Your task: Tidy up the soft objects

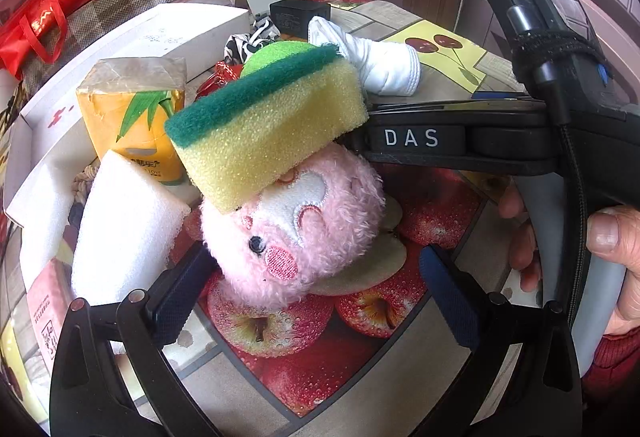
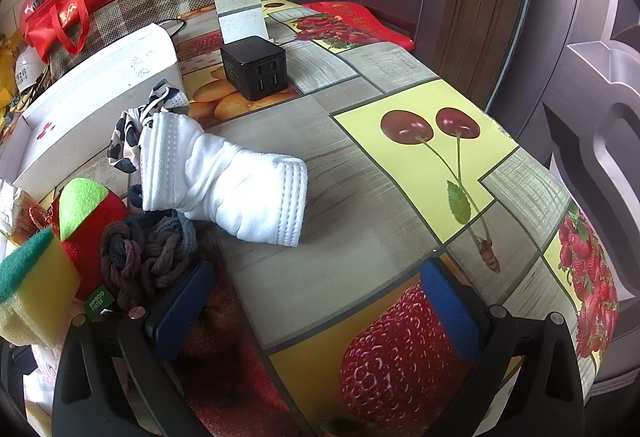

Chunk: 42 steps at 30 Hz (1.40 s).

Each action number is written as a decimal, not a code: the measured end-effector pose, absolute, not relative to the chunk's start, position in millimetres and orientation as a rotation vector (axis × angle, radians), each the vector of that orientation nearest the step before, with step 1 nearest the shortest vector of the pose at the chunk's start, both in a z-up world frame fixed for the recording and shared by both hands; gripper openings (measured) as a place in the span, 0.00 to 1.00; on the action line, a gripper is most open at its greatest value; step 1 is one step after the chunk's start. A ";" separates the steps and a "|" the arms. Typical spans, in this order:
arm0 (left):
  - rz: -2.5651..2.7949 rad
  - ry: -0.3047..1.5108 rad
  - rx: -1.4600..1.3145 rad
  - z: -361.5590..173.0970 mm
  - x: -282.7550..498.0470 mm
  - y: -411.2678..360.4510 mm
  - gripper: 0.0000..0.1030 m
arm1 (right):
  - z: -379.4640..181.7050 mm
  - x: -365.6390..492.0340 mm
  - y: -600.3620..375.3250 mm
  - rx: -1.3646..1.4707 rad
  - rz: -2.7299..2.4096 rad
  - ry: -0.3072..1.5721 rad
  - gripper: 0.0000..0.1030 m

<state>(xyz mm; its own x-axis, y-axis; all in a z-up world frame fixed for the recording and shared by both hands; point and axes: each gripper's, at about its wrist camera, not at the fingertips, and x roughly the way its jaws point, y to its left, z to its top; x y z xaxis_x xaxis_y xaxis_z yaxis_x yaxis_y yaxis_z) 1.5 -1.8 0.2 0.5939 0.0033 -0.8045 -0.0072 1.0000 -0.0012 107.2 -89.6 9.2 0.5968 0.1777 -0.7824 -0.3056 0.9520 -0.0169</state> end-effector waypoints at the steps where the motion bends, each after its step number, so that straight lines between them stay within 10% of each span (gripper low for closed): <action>1: 0.006 0.935 -0.004 0.2 1.5 -1.9 1.00 | 9.2 107.2 -89.6 -0.156 0.282 0.889 1.00; 19: -0.036 0.924 -0.013 4.6 -3.3 -1.8 0.99 | 14.1 101.5 -103.9 -0.102 0.319 0.896 1.00; 32: -0.041 0.455 -0.118 90.9 -141.2 74.3 1.00 | 87.8 52.0 -175.8 0.147 0.609 0.507 1.00; 42: -0.070 0.831 -0.119 29.4 -146.3 83.2 1.00 | 53.5 33.5 -104.9 -0.090 0.872 0.733 1.00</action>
